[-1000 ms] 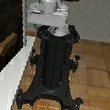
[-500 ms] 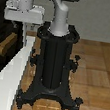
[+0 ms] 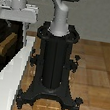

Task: Open the door by pressing down and pulling on the handle.

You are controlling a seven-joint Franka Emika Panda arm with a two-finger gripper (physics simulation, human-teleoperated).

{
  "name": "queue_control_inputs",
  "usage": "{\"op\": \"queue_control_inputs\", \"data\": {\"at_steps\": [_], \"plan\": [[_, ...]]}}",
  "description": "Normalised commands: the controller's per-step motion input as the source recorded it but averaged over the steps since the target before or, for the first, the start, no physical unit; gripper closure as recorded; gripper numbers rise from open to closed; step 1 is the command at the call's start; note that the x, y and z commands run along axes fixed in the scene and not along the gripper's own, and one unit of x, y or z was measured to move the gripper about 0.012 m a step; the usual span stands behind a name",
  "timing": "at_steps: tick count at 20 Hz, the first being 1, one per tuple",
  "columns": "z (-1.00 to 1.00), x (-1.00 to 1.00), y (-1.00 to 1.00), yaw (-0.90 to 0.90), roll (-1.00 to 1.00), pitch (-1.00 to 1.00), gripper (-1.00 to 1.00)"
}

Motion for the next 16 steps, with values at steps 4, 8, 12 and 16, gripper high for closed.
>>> {"op": "queue_control_inputs", "data": {"at_steps": [4,8,12,16], "plan": [[-0.5,0.0,-0.25,0.0,0.0,0.0,-1.0],[-0.5,0.0,-0.5,0.0,0.0,0.0,-1.0],[-0.75,0.0,-0.5,0.0,0.0,0.0,-1.0],[-0.5,0.0,-0.25,0.0,0.0,0.0,-1.0]]}}
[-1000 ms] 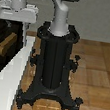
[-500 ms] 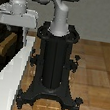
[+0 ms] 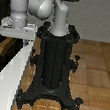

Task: Open the door by pressing down and pulling on the handle.

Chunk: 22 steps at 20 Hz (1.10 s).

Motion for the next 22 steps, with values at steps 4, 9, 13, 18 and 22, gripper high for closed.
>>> {"op": "queue_control_inputs", "data": {"at_steps": [4,9,13,18,22], "plan": [[0.0,0.0,0.0,0.0,0.0,0.0,1.0],[0.0,0.0,0.0,0.0,0.0,0.0,1.0],[0.0,0.0,0.0,0.0,0.0,0.0,1.0],[-0.6,0.0,0.0,0.0,0.0,-0.09,1.0],[-0.75,0.0,0.0,0.0,0.0,-0.11,1.0]]}}
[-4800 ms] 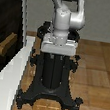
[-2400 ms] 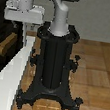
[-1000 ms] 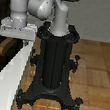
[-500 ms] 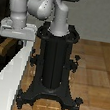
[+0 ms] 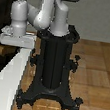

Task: Open the door by pressing down and pulling on the handle.

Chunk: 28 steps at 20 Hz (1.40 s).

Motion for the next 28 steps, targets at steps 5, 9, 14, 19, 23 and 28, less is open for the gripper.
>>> {"op": "queue_control_inputs", "data": {"at_steps": [5,9,14,19,23,28], "plan": [[0.0,0.0,0.0,0.0,0.0,-0.12,1.0],[-0.5,0.0,0.0,0.0,0.0,-0.08,1.0],[-0.6,0.0,0.0,0.0,0.0,-0.03,1.0],[-0.6,0.0,0.0,0.0,0.0,0.0,1.0],[-0.75,0.0,0.0,0.0,0.0,0.0,1.0],[0.0,0.0,0.0,0.0,0.0,0.0,1.0]]}}
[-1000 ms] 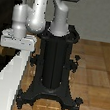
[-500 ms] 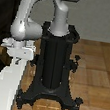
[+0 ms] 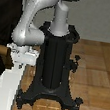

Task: Open the door by pressing down and pulling on the handle.

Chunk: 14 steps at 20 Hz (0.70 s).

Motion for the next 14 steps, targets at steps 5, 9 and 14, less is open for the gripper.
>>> {"op": "queue_control_inputs", "data": {"at_steps": [5,9,14], "plan": [[0.0,0.0,0.0,0.0,0.0,0.0,1.0],[0.0,0.0,0.5,0.0,0.0,0.0,1.0],[0.0,0.0,0.6,0.0,0.0,0.0,1.0]]}}
